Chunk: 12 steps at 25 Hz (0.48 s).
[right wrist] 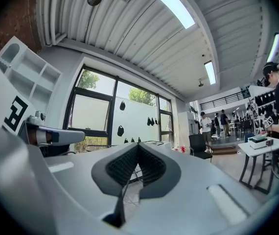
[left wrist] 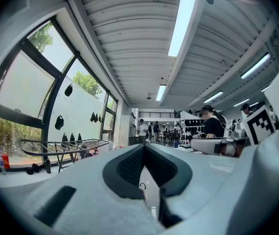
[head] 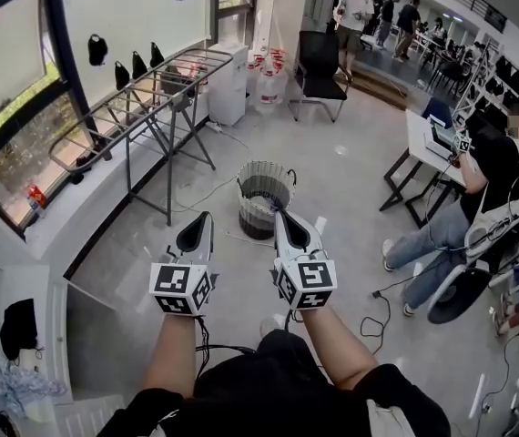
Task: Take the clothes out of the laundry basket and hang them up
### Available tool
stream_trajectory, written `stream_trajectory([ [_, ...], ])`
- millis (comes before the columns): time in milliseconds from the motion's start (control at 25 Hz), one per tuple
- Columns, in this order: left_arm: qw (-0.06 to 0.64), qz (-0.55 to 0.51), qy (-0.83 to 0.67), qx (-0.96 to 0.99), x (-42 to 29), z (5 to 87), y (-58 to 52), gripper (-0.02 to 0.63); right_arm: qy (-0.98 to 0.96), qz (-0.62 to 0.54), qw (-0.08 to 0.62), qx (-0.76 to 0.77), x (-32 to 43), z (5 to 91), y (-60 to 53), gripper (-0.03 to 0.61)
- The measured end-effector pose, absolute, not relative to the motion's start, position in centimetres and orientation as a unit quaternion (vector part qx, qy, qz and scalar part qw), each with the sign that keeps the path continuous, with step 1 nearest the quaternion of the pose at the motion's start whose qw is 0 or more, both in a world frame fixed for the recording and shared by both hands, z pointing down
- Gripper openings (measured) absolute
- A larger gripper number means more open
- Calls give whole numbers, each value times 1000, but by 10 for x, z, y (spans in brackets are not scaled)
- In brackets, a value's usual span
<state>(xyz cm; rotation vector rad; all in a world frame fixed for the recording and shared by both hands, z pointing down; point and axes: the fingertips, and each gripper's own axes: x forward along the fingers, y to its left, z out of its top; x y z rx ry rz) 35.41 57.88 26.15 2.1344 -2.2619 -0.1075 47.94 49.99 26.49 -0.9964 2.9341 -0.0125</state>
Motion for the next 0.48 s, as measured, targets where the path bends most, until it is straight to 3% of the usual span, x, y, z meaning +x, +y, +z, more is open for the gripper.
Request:
stream_trajectory([
  [480, 9, -8, -728, 686, 308, 271, 491, 8, 940, 0, 37, -340, 437, 272, 403, 14],
])
